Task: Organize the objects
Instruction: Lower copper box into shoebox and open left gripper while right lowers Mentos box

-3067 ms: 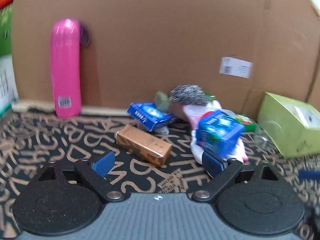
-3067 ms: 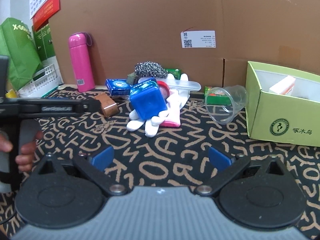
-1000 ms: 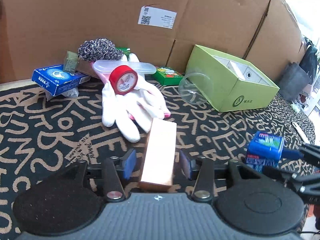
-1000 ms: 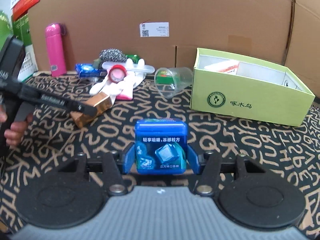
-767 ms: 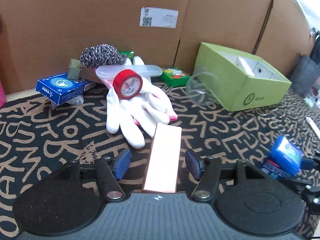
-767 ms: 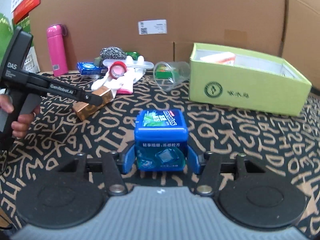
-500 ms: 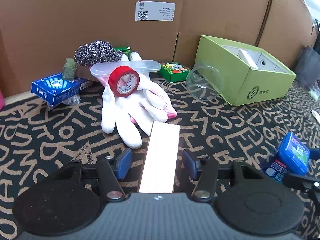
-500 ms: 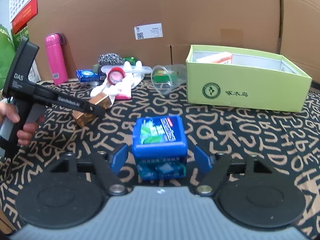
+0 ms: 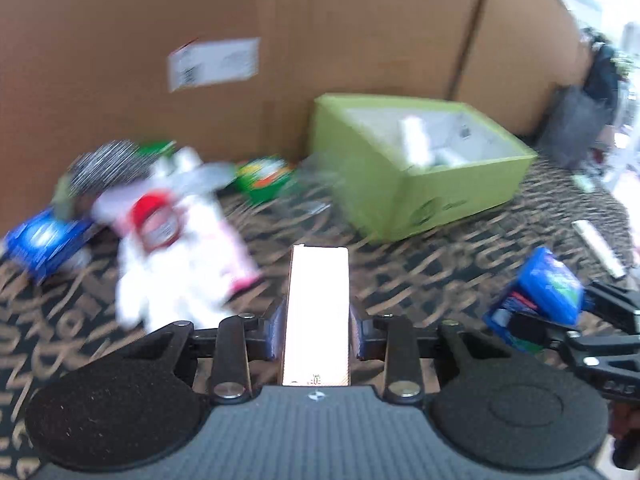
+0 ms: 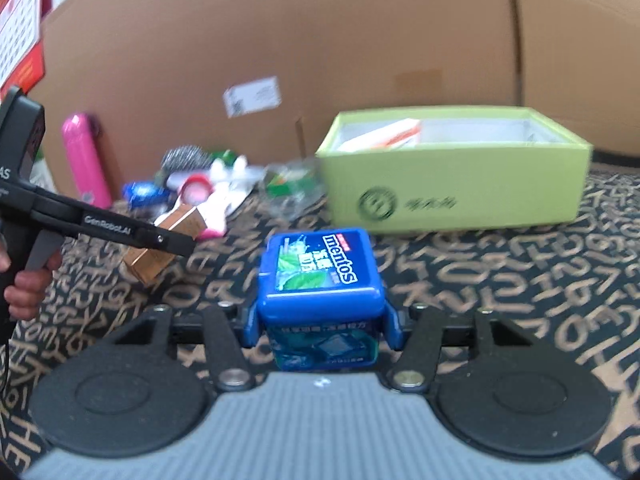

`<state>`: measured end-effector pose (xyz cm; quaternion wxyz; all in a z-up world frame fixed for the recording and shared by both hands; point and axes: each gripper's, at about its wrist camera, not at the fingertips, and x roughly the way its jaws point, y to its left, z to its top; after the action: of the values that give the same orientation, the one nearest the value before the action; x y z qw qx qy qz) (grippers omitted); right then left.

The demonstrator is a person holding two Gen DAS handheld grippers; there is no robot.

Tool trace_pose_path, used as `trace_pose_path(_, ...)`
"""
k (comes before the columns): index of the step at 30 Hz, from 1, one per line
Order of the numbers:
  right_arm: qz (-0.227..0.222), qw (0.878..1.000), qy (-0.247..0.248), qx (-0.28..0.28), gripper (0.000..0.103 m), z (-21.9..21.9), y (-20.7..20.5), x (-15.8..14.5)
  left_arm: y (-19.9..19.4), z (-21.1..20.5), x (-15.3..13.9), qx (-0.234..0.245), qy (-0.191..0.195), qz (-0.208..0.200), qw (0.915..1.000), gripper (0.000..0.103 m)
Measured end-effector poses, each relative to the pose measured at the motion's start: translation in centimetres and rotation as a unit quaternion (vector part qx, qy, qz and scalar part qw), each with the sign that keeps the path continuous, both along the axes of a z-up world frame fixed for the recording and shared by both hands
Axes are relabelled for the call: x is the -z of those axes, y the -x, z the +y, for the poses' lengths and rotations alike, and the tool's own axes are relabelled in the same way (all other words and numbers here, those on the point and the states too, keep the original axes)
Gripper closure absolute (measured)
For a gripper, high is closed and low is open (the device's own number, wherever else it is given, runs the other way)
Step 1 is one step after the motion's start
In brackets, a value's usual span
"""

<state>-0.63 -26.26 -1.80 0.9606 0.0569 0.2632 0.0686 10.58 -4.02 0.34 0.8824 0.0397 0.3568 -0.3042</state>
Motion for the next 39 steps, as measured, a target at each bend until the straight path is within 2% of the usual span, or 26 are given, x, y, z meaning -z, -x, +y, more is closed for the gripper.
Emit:
trace_pose_path(3,-0.022,1.0,0.006,0.02,0.047,-1.9,0.0,-1.4,-0.5,-2.8,-2.2,0.037,0.028,-0.005,0.9989,0.069)
trace_pose_path(7,-0.041,0.998,0.009,0.048,0.047,-4.6,-0.3,-2.6,-1.8,-7.9,-4.2,0.094,0.063,-0.005,0.9935,0.069)
trace_pose_path(10,-0.045,0.997,0.018,0.067,0.047,-6.5,-0.9,-3.4,-3.9,-12.5,-4.2,0.122,0.061,0.011,0.9906,0.069)
trace_pose_path(14,-0.058,0.994,0.038,0.082,0.047,-8.1,-1.5,-4.3,-7.3,-17.1,-3.1,0.104,0.023,-0.004,0.9943,0.069)
trace_pose_path(17,-0.069,0.993,0.035,0.089,0.047,-9.0,-2.7,-4.5,-10.5,-17.9,-2.2,0.071,0.001,0.007,0.9975,0.069)
trace_pose_path(20,-0.077,0.993,0.014,0.092,0.047,-10.1,-4.3,-4.4,-12.6,-17.6,-1.5,0.025,-0.029,-0.002,0.9992,0.069)
trace_pose_path(24,-0.088,0.992,0.019,0.088,0.047,-10.8,-7.0,-4.8,-14.1,-16.6,-1.5,0.014,-0.018,0.008,0.9997,0.069)
trace_pose_path(32,-0.091,0.992,0.03,0.086,0.047,-11.4,-13.2,-4.8,-14.2,-17.8,-1.1,0.029,-0.014,-0.008,0.9994,0.069)
trace_pose_path(33,-0.089,0.992,0.034,0.082,0.047,-11.2,-13.9,-4.6,-14.1,-17.7,-1.2,0.025,-0.006,-0.016,0.9995,0.065)
trace_pose_path(36,-0.076,0.994,0.058,0.061,0.047,-10.5,-15.9,-3.5,-13.8,-16.8,-1.6,0.012,0.036,-0.037,0.9986,0.011)
trace_pose_path(37,-0.072,0.994,0.07,0.052,0.04,-10.1,-16.2,-3.2,-13.5,-16.4,-1.8,0.002,0.048,-0.05,0.9976,0.006)
trace_pose_path(38,-0.068,0.993,0.083,0.05,0.031,-9.9,-16.6,-2.8,-13.1,-15.9,-2.0,-0.007,0.058,-0.065,0.9962,0.006)
trace_pose_path(39,-0.069,0.992,0.093,0.05,0.014,-9.7,-16.4,-2.4,-12.8,-15.6,-2.1,-0.01,0.061,-0.073,0.9954,0.006)
